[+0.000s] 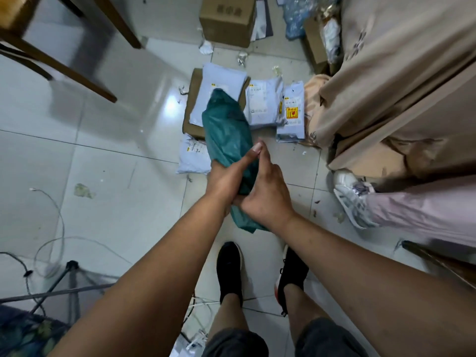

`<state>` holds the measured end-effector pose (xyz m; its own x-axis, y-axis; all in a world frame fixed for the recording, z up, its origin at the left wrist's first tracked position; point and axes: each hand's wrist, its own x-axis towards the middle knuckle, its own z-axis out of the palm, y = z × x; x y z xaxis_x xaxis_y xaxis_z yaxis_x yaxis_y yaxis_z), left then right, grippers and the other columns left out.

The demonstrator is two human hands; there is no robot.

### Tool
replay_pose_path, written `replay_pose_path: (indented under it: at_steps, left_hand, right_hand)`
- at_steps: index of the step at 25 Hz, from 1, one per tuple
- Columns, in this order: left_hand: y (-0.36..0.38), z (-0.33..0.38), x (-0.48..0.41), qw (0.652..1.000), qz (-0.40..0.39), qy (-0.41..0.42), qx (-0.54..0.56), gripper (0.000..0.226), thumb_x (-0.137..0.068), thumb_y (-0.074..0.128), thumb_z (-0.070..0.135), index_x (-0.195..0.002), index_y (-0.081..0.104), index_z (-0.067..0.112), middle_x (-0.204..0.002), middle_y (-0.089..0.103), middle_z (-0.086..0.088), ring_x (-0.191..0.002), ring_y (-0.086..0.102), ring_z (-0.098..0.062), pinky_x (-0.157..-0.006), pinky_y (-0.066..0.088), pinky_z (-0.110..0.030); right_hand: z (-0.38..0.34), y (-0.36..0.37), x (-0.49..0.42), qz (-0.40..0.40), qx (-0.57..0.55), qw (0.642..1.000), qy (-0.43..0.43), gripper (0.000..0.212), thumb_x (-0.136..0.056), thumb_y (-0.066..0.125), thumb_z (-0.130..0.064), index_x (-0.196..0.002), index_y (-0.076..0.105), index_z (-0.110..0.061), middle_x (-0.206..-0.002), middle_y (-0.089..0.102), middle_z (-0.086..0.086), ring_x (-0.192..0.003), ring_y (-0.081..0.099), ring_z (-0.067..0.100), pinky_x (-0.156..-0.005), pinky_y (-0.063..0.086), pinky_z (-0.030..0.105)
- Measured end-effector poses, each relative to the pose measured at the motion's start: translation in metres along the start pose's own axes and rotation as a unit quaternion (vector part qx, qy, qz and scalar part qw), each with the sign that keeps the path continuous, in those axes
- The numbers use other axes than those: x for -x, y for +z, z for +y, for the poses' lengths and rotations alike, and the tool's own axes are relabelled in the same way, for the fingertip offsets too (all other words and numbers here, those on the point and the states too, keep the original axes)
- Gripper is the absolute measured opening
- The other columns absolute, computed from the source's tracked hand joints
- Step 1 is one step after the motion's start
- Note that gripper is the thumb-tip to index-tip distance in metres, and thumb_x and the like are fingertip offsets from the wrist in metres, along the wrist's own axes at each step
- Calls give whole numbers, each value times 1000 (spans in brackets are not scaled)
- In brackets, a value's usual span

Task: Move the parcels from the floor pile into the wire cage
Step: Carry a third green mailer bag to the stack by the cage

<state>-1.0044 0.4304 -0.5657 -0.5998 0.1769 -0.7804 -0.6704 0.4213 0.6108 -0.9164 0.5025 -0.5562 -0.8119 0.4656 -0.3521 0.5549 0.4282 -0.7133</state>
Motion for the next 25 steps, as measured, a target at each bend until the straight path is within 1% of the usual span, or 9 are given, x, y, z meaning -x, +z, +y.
replay_pose_path:
  at_steps: [5, 9, 11, 13, 15, 17, 18, 22, 25]
  left_hand:
    - [-43, 26, 19, 998, 41, 38, 15, 90, -53, 98, 51, -125, 55, 18, -110, 75, 2, -95, 76, -19, -84, 62, -40]
    - [-75, 27, 24, 997, 62, 41, -11, 75, -65, 87, 44, -126, 51, 20, -113, 71, -4, -95, 74, -24, -83, 63, -45]
    - [-101, 27, 29, 998, 7, 22, 60, 63, -77, 81, 37, -130, 54, 16, -119, 72, -14, -101, 74, -32, -84, 62, -48]
    - [-124, 28, 32, 991, -73, -26, 107, 65, -80, 75, 41, -137, 57, 15, -127, 69, -18, -110, 70, -37, -93, 58, -52]
    - [-141, 36, 36, 985, -119, -69, 107, 57, -84, 66, 45, -131, 65, 12, -122, 72, -17, -105, 71, -34, -100, 55, -50]
    - [-149, 45, 39, 980, -147, -82, 102, 44, -85, 59, 43, -113, 73, 12, -108, 75, -15, -91, 72, -30, -93, 56, -43]
    - [-150, 49, 40, 979, -161, -80, 91, 40, -87, 57, 42, -108, 75, 13, -103, 75, -14, -86, 72, -29, -88, 58, -40]
    - [-138, 68, 44, 983, -170, -67, 13, 42, -83, 60, 45, -112, 72, 17, -109, 74, -16, -89, 72, -29, -83, 59, -38]
    - [-133, 73, 37, 984, -136, 89, -71, 50, -88, 64, 42, -137, 57, 38, -139, 62, -10, -118, 67, -30, -95, 56, -47]
  right_hand:
    - [-25, -18, 2, -116, -165, 979, -26, 120, -75, 78, -26, -159, -6, -42, -156, 45, -2, -141, 46, 14, -113, 44, 42]
    - [-29, -40, -5, -40, -165, 984, 53, 90, -92, 66, -11, -157, 14, -44, -135, 61, 2, -116, 65, 16, -90, 51, 16]
    - [-18, -50, -9, -28, -43, 993, 108, 96, -90, 73, -41, -157, 5, -52, -139, 51, 11, -127, 54, 32, -103, 47, 28]
    - [-7, -58, -8, -102, -53, 980, 164, 103, -80, 73, -66, -150, -3, -65, -154, 35, 14, -142, 38, 31, -116, 37, 43]
    - [-12, -66, -7, -159, -215, 946, 181, 99, -79, 77, -62, -146, 5, -72, -159, 36, -3, -141, 39, 16, -107, 46, 46]
    - [-18, -69, -12, -159, -327, 914, 180, 99, -78, 81, -55, -145, 10, -73, -150, 48, -20, -135, 51, 11, -94, 55, 44]
    - [-19, -69, -15, -146, -352, 909, 168, 104, -77, 84, -50, -147, 9, -71, -147, 50, -23, -132, 55, 10, -97, 55, 44]
    - [-17, -66, -5, -86, -334, 932, 111, 116, -82, 85, -30, -155, 0, -58, -152, 43, -26, -133, 50, -3, -117, 39, 36]
    - [-19, -64, 14, -32, -325, 941, 87, 110, -82, 85, -35, -153, 4, -62, -160, 33, -24, -142, 39, -1, -121, 33, 38]
